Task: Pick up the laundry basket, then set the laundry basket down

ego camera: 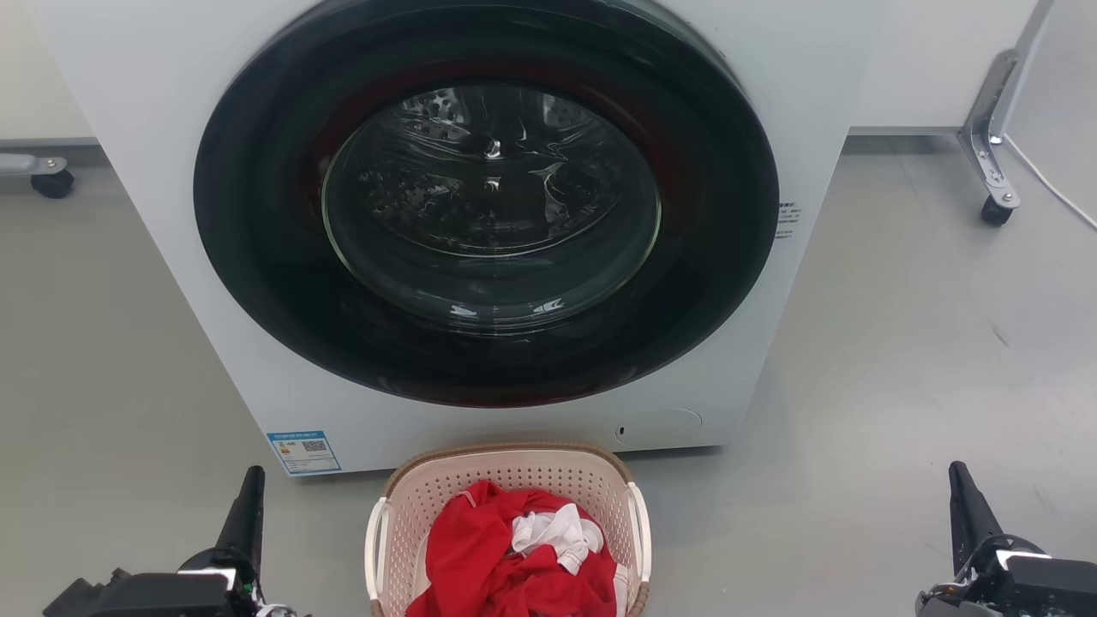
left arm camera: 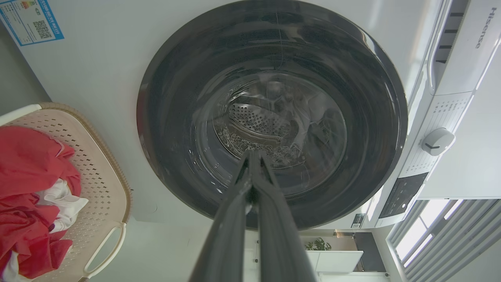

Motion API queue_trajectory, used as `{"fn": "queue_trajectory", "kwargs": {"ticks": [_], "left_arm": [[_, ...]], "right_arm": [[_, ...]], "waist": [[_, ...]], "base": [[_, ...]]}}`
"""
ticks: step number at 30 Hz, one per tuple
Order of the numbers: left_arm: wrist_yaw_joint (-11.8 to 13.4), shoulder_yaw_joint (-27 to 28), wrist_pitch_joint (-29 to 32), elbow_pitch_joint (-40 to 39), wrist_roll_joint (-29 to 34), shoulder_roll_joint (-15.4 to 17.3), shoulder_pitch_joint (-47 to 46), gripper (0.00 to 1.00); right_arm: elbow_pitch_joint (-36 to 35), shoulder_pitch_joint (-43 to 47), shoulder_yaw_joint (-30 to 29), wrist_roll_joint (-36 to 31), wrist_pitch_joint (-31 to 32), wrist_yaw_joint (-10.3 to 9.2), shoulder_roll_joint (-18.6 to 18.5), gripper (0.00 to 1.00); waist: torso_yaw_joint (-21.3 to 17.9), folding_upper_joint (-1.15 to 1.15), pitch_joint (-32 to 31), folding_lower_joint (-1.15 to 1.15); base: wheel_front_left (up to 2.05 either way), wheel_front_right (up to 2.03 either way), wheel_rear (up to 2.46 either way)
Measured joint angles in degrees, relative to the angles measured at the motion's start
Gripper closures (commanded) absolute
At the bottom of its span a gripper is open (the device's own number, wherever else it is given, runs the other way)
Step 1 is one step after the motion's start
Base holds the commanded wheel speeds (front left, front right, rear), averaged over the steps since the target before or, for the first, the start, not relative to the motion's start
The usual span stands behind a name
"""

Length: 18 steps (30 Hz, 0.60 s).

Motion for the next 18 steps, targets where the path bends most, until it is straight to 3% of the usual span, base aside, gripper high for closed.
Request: {"fn": "queue_trajectory", "kwargs": {"ticks": [18], "left_arm": [[0.00,-0.01,0.00,0.01,0.00,0.00,0.00,1.00]], "right_arm": [[0.00,0.00,0.00,0.01,0.00,0.00,0.00,1.00]], "waist": [[0.00,0.00,-0.01,0.00]], "base": [[0.00,0.00,0.00]]}}
